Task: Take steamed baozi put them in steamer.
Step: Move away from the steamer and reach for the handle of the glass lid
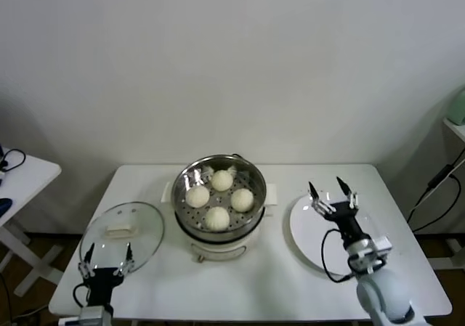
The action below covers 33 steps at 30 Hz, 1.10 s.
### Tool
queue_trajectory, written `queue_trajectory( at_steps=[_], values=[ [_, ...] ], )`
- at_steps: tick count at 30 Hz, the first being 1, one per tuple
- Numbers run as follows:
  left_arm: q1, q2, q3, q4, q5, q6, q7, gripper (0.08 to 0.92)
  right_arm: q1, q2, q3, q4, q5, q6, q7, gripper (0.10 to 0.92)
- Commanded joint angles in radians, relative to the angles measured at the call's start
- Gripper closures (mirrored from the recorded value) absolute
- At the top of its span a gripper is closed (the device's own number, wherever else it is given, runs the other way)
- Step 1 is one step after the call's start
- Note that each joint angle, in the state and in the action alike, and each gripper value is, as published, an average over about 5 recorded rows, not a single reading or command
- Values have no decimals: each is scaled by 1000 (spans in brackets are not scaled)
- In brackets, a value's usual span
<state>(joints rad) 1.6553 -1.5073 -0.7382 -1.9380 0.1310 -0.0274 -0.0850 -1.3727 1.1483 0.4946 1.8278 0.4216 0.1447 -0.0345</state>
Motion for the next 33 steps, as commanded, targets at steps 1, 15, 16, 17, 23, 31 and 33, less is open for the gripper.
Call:
queue_trajectory(
  at_steps=[1,15,16,17,23,31,33],
  values=[
    [-7,9,-8,12,96,-16,-30,177,-189,152,85,-41,-41,154,-43,203],
    [-84,123,6,235,932,-156,-320,177,-217,179,78,-68,-41,215,-40,203],
    [-92,126,7,253,968,-153,-328,177,-217,179,78,-71,-40,219,-40,203],
    [-102,129,7,276,1003,-149,-336,177,-217,180,78,-74,-40,223,-40,203],
    [-157,136,12,379,1105,-130,-342,177,-209,181,72,-95,-37,242,-40,203],
    [-213,137,15,437,1145,-63,-302,177,-193,184,58,-127,-17,266,-40,203],
    [-232,139,14,454,1146,-60,-297,177,-193,183,55,-133,-10,272,-40,203]
  ],
)
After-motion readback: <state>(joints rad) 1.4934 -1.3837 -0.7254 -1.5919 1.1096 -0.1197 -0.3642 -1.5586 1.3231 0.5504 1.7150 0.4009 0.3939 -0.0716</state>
